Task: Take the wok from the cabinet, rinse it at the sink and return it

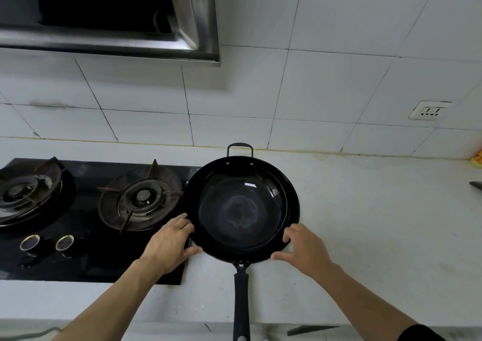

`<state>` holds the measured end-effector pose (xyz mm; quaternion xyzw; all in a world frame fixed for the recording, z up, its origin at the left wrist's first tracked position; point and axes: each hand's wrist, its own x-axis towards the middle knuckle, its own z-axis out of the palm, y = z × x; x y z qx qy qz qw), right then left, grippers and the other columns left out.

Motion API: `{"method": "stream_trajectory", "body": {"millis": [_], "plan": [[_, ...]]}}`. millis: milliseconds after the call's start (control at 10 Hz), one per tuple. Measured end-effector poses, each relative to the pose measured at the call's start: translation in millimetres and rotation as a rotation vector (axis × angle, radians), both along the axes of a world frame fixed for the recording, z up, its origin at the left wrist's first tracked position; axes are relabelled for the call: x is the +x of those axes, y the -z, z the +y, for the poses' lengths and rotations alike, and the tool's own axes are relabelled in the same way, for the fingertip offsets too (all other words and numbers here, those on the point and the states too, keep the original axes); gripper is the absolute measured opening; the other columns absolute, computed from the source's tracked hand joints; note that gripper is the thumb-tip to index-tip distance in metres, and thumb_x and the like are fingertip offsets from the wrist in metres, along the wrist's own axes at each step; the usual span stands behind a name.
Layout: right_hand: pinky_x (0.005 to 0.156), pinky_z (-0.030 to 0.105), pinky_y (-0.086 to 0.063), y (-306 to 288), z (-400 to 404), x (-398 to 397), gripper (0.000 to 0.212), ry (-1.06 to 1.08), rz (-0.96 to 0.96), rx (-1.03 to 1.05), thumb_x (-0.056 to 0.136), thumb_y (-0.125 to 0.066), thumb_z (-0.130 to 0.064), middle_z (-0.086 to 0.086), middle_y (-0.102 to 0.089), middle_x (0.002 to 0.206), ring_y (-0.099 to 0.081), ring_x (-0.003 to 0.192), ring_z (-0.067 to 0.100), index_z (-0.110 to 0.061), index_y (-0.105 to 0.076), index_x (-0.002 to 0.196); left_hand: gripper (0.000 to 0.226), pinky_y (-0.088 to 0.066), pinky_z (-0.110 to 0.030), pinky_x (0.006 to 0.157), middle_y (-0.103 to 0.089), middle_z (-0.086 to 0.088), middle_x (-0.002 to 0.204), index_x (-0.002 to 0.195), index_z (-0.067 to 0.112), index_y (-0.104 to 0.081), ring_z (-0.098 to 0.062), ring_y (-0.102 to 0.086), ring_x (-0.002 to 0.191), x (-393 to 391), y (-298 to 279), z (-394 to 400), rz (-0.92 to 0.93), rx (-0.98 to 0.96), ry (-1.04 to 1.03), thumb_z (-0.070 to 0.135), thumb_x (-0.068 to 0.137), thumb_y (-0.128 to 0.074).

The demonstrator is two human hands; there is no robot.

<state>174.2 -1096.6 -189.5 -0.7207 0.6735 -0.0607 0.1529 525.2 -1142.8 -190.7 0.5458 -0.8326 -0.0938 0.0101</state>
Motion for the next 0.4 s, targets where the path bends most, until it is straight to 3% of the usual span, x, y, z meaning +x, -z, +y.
{"method": "stream_trajectory", "body": {"millis": [200,400], "plan": [[0.064,0.013,-0.036,-1.4,2.7,1.0,0.048,-0.013,-0.014,0.002,0.07,-0.067,-0.069,-0.014,-0.05,0.094,-0.049,0.082,0.004,-0.029,-0.055,0.093,0.062,-0.031,-0.034,0.114,-0.044,0.003,0.142,0.13,0.02,-0.05,-0.015,-0.015,0.146,-0.6,-1.8,-3.0,0.008,0.084,-0.018,0.061,0.084,-0.055],[0.094,0.023,-0.045,-10.3,2.7,5.1,0.06,-0.088,-0.111,0.079,0.074,-0.066,-0.065,-0.012,-0.052,0.119,-0.048,0.11,0.006,-0.028,-0.055,0.121,0.06,-0.029,-0.033,0.113,-0.036,-0.001,0.15,0.134,0.023,-0.049,-0.018,-0.024,0.142,-8.7,-8.0,-5.0,0.184,0.143,-0.168,0.048,0.082,-0.066]]}}
